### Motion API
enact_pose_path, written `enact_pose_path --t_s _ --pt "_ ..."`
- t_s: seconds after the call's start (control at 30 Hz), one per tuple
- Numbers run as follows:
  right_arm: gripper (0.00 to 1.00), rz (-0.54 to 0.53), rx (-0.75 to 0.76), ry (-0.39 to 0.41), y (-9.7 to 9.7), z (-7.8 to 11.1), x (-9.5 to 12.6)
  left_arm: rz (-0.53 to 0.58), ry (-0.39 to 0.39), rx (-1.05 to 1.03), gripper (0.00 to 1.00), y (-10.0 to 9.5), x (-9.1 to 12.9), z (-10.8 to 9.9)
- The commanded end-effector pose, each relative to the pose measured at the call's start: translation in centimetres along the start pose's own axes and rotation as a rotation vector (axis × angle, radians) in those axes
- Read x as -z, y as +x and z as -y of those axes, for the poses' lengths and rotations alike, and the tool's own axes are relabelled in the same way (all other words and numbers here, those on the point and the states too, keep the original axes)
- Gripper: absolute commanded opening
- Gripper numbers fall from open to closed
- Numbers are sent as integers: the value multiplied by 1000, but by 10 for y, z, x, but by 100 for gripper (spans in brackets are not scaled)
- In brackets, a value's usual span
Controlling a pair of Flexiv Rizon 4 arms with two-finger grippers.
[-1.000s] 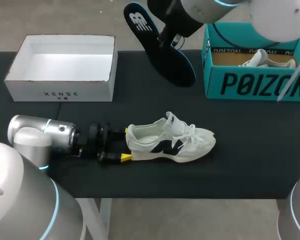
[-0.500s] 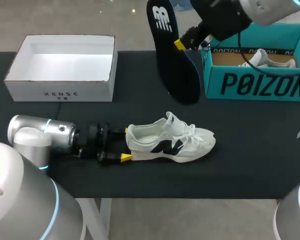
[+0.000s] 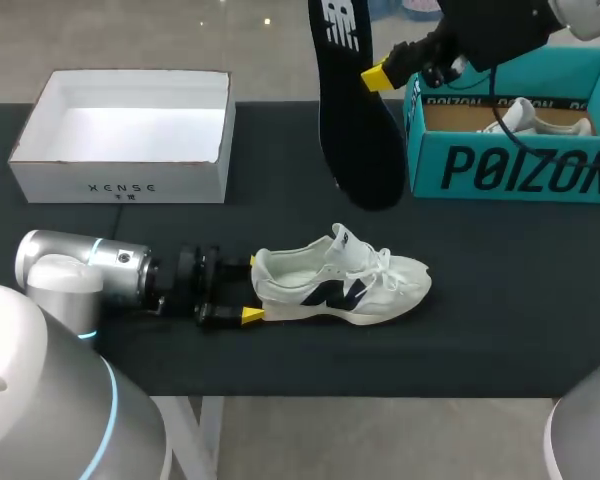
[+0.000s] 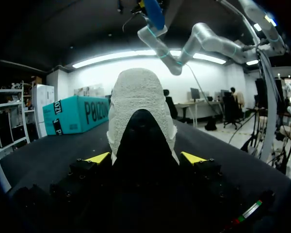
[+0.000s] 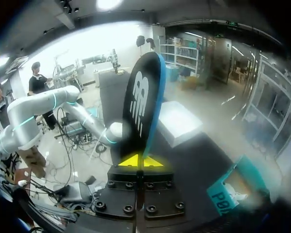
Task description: Take the shoe out of the shoebox, open the shoe tongue, remove and reinsert the insole, then place the shoe into the shoebox
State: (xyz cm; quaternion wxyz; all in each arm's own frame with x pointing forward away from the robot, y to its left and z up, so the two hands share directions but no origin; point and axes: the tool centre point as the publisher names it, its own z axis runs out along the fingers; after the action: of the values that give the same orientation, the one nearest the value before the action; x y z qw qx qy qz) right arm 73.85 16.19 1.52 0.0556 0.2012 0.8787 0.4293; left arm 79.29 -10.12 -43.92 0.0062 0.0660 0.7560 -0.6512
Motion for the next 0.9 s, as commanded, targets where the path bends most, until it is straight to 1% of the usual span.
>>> enact_pose_path --t_s 0.03,0.2,0.3,0.9 --pt "0 4 -1 35 10 -11 9 0 -2 0 0 0 -2 -4" --pt "0 23 10 39 27 -15 21 0 -2 0 0 0 -2 -4" --pt "0 42 17 42 34 -16 23 0 -2 0 0 0 -2 -4" --pt "0 49 15 47 34 -16 24 0 -2 0 0 0 -2 -4"
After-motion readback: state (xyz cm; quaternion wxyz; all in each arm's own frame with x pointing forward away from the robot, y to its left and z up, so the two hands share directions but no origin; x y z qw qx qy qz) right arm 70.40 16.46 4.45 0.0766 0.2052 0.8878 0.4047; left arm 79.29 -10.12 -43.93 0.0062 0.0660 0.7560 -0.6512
